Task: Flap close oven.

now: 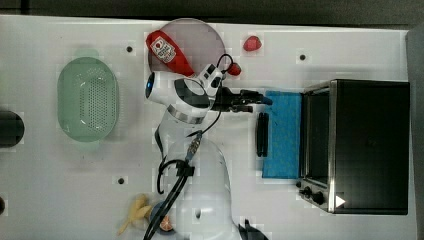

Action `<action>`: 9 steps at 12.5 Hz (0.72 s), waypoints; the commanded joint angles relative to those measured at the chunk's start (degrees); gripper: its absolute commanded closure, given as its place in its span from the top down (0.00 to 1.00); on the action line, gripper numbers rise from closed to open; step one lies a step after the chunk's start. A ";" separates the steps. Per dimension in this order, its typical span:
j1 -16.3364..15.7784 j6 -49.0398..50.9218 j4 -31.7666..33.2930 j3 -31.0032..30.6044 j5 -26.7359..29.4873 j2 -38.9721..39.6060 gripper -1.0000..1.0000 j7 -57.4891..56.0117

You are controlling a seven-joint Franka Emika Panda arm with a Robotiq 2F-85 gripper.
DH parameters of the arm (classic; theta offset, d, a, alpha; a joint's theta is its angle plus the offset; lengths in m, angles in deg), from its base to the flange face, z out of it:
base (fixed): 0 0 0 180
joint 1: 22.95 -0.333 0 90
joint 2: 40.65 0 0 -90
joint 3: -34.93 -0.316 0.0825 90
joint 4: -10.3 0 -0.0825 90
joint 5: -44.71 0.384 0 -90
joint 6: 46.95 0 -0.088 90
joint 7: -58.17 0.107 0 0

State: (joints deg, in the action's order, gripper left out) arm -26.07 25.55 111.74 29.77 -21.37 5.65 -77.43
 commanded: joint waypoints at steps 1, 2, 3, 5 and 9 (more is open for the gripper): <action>-0.02 5.44 -3.39 -0.28 -6.65 4.35 1.00 7.57; -0.13 7.45 -4.63 -0.29 -8.41 6.17 1.00 9.19; -0.22 8.62 -5.84 -0.29 -9.35 7.84 1.00 10.84; -0.30 10.13 -7.79 -0.19 -10.88 10.65 0.96 12.91; -0.25 11.77 -8.54 -0.25 -12.04 11.23 0.47 13.54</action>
State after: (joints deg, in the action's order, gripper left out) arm -27.03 36.66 104.35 29.02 -33.18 17.87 -67.21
